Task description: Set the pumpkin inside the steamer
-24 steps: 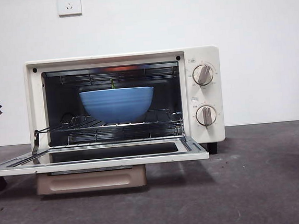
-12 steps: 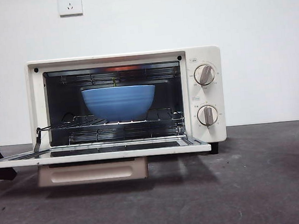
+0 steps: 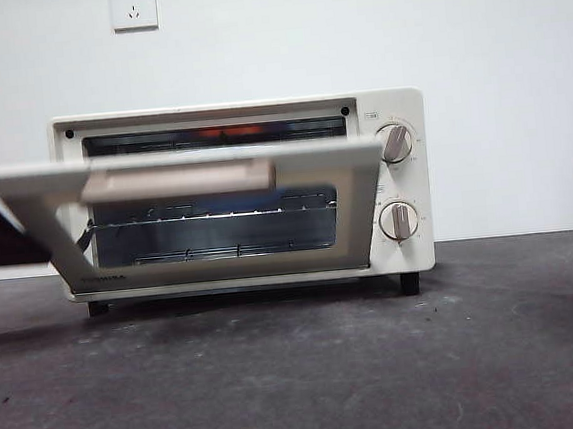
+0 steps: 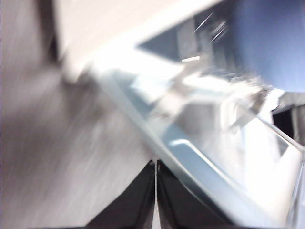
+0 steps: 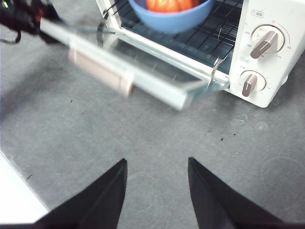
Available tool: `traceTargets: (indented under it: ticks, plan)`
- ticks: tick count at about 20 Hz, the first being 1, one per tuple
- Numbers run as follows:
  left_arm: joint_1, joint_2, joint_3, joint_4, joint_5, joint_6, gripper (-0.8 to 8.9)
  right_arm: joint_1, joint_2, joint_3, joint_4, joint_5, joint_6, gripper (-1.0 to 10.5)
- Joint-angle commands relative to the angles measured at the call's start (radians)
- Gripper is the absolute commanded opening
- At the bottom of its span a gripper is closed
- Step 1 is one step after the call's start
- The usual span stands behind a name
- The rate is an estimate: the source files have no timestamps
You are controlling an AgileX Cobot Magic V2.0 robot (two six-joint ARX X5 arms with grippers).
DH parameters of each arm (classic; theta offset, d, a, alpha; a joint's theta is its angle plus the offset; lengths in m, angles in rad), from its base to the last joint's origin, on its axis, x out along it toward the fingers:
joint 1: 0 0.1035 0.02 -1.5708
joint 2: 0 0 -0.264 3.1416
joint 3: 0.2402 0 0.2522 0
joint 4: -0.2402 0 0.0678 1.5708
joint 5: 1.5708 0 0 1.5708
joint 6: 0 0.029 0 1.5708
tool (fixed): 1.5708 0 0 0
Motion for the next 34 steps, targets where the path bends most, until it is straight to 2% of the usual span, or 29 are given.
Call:
traceTargets:
  ticks: [1,4,7,15,17,19,23,28,31,34]
  plan:
    - [0.007,-0.019,0.014,0.120,0.021,-0.099,0.11,0.005,0.003,0.011,0.005,-0.002,-0.004,2.0]
    - [0.007,-0.025,0.014,0.253,0.019,-0.174,0.11,0.005,0.003,0.011,0.005,-0.002,-0.004,2.0]
    - [0.007,-0.025,0.015,0.327,0.005,-0.210,0.11,0.005,0.003,0.011,0.005,-0.002,-0.003,2.0]
    - [-0.003,-0.071,0.015,0.309,0.005,-0.197,0.11,0.005,0.004,0.011,-0.006,0.002,0.019,2.0]
    - [-0.016,-0.133,0.015,0.243,-0.010,-0.165,0.11,0.005,0.005,0.011,-0.031,0.006,0.020,2.0]
    - [-0.042,-0.219,0.015,0.122,-0.069,-0.094,0.11,0.005,0.005,0.011,-0.058,0.006,0.023,2.0]
    - [-0.142,-0.414,0.015,-0.166,-0.238,0.060,0.11,0.004,0.005,0.011,-0.076,0.011,0.023,2.0]
    - [-0.302,-0.635,0.069,-0.517,-0.476,0.184,0.11,0.004,0.005,0.011,-0.066,0.132,0.022,2.0]
    - [-0.355,-0.705,0.146,-0.671,-0.572,0.212,0.11,0.004,0.005,0.011,-0.023,0.145,0.023,2.0]
    - [-0.372,-0.747,0.194,-0.748,-0.582,0.223,0.11,0.004,0.005,0.011,0.003,0.144,0.026,2.0]
